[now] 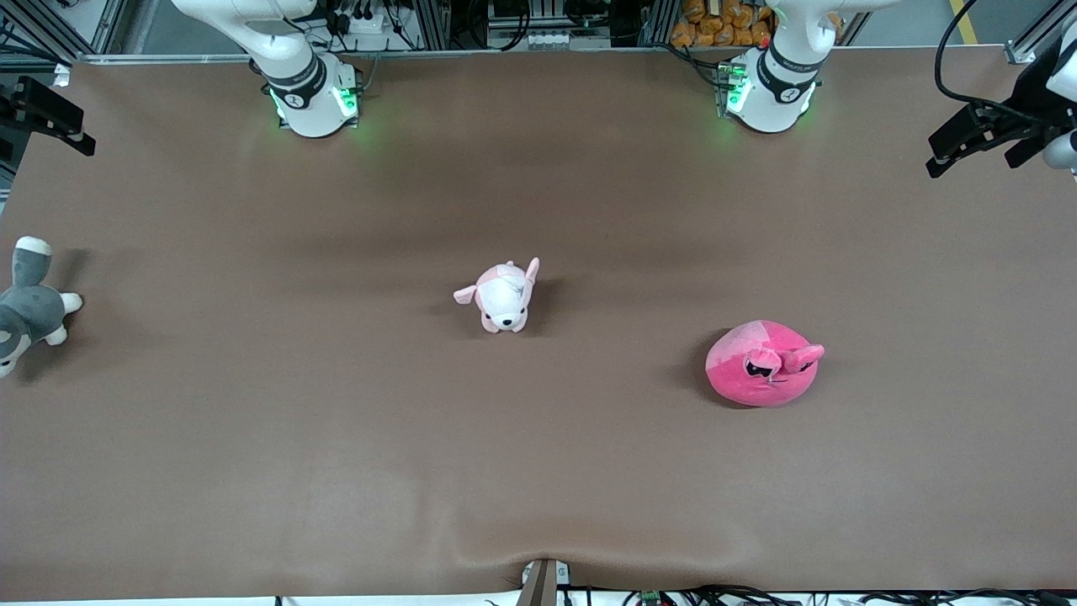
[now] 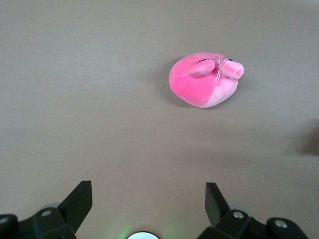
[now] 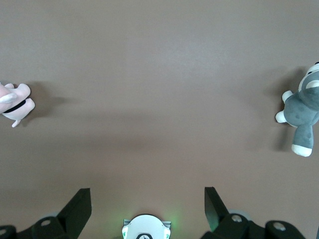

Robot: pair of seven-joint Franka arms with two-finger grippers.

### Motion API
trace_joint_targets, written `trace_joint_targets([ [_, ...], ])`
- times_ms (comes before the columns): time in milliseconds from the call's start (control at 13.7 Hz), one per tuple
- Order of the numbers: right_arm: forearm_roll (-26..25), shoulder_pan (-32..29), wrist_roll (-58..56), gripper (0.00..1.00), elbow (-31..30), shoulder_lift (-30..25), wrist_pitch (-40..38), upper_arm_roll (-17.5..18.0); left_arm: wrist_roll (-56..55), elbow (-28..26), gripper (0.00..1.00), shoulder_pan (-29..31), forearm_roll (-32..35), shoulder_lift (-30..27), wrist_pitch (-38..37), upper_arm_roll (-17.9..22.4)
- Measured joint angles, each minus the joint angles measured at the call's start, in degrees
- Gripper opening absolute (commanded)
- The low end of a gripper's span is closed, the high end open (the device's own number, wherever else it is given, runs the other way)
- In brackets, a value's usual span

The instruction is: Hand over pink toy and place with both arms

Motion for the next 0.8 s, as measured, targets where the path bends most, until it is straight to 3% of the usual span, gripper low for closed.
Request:
trace_joint_targets([
  [805,0.01,0.09,0.0,1.0,0.0,0.03,0.0,0.21,6.76,1.29,1.0,3.42,-0.49,0.68,-3.83,2.83],
])
